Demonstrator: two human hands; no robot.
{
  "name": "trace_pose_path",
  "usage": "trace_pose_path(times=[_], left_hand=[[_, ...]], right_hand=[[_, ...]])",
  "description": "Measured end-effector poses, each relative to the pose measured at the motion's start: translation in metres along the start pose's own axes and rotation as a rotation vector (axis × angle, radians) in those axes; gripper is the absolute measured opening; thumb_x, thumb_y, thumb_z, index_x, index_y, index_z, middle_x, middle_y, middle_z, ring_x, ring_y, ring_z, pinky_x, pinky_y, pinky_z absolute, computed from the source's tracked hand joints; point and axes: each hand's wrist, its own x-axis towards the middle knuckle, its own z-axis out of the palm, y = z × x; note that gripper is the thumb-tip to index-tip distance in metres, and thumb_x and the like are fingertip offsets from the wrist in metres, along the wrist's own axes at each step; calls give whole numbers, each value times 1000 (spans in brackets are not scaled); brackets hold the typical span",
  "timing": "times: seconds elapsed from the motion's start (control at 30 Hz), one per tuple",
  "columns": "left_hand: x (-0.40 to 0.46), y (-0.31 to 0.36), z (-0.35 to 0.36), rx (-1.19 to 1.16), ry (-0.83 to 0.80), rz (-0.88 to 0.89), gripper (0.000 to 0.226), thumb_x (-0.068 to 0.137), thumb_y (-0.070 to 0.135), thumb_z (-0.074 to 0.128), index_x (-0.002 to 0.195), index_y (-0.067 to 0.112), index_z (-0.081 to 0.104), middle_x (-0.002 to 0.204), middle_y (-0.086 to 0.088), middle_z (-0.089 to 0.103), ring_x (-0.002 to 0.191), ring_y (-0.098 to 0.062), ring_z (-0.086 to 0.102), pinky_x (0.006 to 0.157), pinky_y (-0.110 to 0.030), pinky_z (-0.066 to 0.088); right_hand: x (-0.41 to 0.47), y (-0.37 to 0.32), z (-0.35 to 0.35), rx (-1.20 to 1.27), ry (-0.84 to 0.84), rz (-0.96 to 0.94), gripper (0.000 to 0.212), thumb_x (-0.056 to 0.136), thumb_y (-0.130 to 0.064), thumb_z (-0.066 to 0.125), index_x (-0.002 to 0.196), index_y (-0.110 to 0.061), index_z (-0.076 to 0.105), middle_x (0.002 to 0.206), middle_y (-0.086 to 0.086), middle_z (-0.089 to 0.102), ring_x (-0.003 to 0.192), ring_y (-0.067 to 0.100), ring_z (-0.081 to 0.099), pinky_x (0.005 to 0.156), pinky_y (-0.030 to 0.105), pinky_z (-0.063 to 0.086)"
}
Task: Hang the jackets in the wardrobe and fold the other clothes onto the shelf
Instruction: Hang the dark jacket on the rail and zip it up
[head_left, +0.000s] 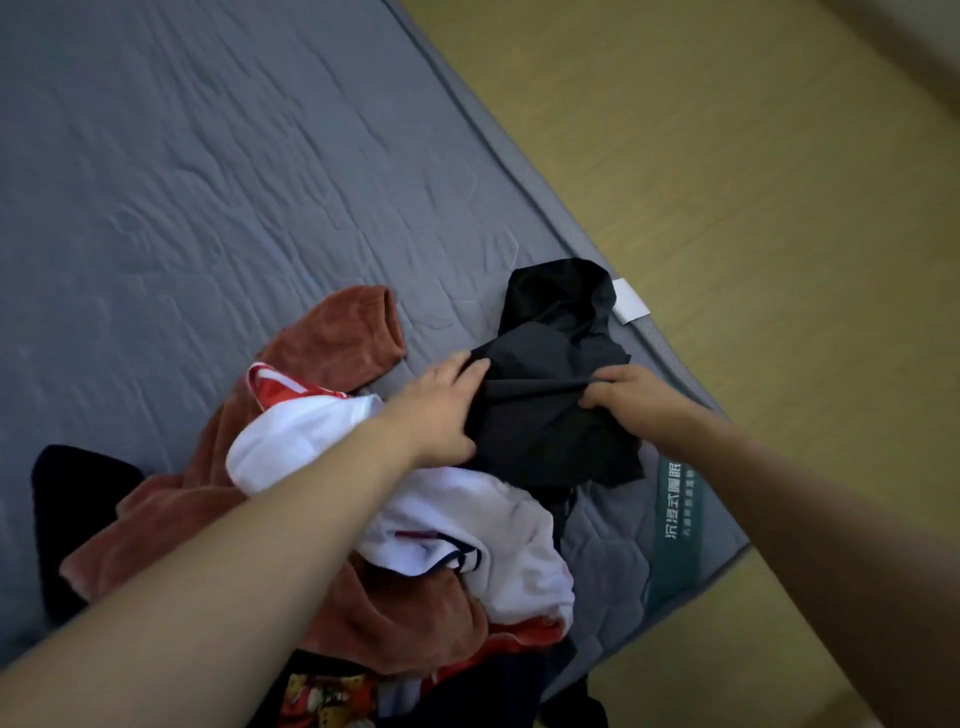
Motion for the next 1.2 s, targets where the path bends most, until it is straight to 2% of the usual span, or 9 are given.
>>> trace_pose_path(times=[0.1,0.23,0.43,0.53,0.63,0.8,0.97,1.07,1.2], left_hand=[[21,10,26,-284,-126,-190,121,65,51,79,154,27,0,161,-6,5,147,-27,15,116,-46,25],[35,9,28,-551,173,-259,19,88,25,56,105,20,62,109,-14,68,104,-33,62,86,-37,49],[2,-3,-42,-1910,377,-484,17,94,17,44,81,14,54,48,0,39,35,-13,32,47,-25,43],[-21,11,-48,-1706,127,-492,28,99,21,42,74,14,53,46,0,42,33,-11,33,43,-22,41],[-21,16,-30,-1250,140,-434,5,94,19,54,92,14,52,65,-10,54,43,-18,51,44,-28,44],[-17,-2,0,-192,505,-410,78,79,13,55,149,11,22,144,-25,32,118,-46,48,94,-50,40],[-22,31,9,-278,461,180,114,58,50,59,152,23,0,159,1,9,149,-21,-1,120,-49,-3],[-10,28,3,-287,233,3,85,74,66,61,144,27,33,148,3,41,143,-19,26,119,-50,-4],[-8,31,-35,-209,318,-76,37,90,45,55,99,12,68,102,-19,69,102,-37,62,90,-39,43]], right_hand=[[-9,-20,-10,215,-88,-76,16,69,-22,62,76,-7,66,75,11,67,67,22,63,60,29,49],[-1,-11,-25,319,100,-184,8,75,-13,68,73,-20,64,74,4,61,62,14,57,53,21,45],[34,43,-7,-268,-5,79,123,69,-30,85,152,-31,-5,158,5,10,143,28,23,107,50,38],[43,46,25,-391,28,108,80,78,-40,73,143,-30,28,151,11,24,135,38,29,108,58,29],[39,29,38,12,185,-14,5,85,-20,56,82,-20,60,83,5,62,81,23,57,80,34,49],[3,-47,8,329,238,-279,11,72,-17,58,66,-8,57,61,3,57,57,10,50,52,22,40],[-50,-102,-17,466,8,-488,5,72,-13,61,73,-11,65,64,4,64,60,15,61,55,23,48],[-66,-106,-10,561,-60,-524,8,76,-9,62,73,-13,67,67,4,67,62,15,64,57,25,51],[-61,-88,-13,726,226,-536,27,82,-1,57,105,-15,56,101,8,64,88,14,65,75,30,54]])
